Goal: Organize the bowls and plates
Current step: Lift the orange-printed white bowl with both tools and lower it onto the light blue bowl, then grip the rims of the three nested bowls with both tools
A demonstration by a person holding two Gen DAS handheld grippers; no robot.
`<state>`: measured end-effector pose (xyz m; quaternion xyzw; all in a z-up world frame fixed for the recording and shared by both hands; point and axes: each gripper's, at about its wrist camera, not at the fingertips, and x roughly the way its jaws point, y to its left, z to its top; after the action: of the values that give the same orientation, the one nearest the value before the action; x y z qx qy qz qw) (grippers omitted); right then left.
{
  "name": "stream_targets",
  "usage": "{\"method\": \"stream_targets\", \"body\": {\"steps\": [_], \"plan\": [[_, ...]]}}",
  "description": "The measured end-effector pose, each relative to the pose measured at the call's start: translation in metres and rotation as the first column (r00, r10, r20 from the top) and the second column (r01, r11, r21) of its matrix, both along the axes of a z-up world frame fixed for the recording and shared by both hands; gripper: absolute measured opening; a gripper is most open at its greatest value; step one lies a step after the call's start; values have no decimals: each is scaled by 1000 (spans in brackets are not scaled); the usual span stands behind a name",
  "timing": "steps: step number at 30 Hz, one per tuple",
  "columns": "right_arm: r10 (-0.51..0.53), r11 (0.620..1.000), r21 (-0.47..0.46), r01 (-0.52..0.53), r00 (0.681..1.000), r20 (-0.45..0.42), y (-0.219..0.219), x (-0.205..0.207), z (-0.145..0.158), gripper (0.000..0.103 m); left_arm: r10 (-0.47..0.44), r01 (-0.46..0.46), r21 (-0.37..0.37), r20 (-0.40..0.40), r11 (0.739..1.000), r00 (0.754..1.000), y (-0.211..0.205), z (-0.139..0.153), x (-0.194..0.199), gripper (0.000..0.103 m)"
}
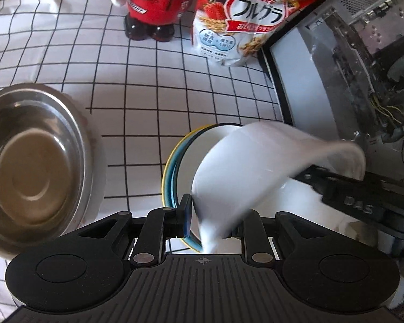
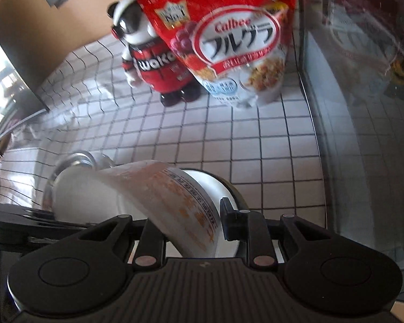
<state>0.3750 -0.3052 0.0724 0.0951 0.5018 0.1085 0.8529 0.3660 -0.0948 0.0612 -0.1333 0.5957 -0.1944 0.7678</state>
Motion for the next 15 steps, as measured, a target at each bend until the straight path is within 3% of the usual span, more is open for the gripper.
{"method": "stream_targets", "body": {"steps": [7, 15], "plan": [[-19, 999, -40, 19, 1000, -12, -5, 5, -14, 22, 14, -14, 5, 44, 1000, 999, 9, 13, 6, 21], [-12, 999, -31, 12, 1000, 2, -3, 6, -5, 23, 27, -28, 9, 72, 1000, 997, 14, 22, 8, 21]]}}
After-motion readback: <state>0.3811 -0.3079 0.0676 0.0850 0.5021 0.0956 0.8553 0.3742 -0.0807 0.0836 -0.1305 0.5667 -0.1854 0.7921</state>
